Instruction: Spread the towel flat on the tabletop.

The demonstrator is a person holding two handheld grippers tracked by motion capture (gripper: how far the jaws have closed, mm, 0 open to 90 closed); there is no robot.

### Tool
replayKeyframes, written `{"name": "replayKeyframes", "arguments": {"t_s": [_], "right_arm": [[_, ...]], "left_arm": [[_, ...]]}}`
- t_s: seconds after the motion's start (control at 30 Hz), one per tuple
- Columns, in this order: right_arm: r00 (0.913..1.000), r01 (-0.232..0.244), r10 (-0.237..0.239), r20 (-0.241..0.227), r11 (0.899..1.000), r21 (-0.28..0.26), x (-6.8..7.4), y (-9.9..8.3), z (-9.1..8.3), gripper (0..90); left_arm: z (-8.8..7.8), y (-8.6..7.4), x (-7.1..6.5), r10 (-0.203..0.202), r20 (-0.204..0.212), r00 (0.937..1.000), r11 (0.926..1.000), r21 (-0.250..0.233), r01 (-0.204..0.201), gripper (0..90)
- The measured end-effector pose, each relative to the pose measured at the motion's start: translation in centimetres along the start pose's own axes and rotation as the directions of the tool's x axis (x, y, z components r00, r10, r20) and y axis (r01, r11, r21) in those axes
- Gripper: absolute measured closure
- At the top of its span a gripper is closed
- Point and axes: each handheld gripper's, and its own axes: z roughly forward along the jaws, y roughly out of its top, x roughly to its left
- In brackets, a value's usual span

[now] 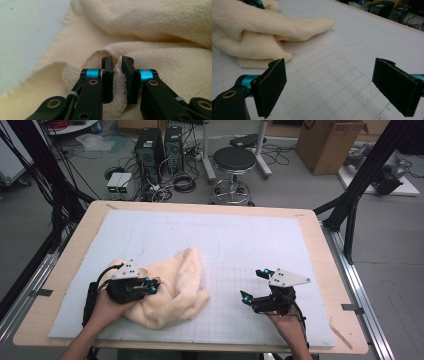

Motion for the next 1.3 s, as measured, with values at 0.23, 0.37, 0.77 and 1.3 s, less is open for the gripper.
{"name": "replayKeyframes", "arguments": {"t_s": [0.23, 0.37, 0.77, 1.3], "right_arm": [[1.0, 0.009, -0.009, 0.003, 1.0, 0.005, 0.2, 0.0, 0.2, 11.6], [0.9999, 0.01, -0.01, 0.002, 1.0, 0.001, 0.2, 0.0, 0.1, 11.6], [1.0, 0.005, -0.005, 0.003, 1.0, -0.017, -0.3, 0.4, 0.3, 11.6], [1.0, 0.01, -0.01, -0.002, 1.0, -0.009, -1.3, 1.7, 2.6, 11.8]], "left_arm": [[-0.8, -1.6, -1.8, 0.015, 0.036, 0.9992, 0.9996, 0.022, -0.016, 82.1], [-1.1, -1.8, -2.4, 0.011, 0.058, 0.9983, 0.9998, 0.014, -0.012, 81.6], [-2.8, 2.6, -0.6, -0.003, -0.005, 1.0, 0.9882, -0.153, 0.003, 63.5], [1.8, 2.8, 6.7, -0.119, -0.126, 0.9848, 0.9891, -0.102, 0.107, 60.7]]}}
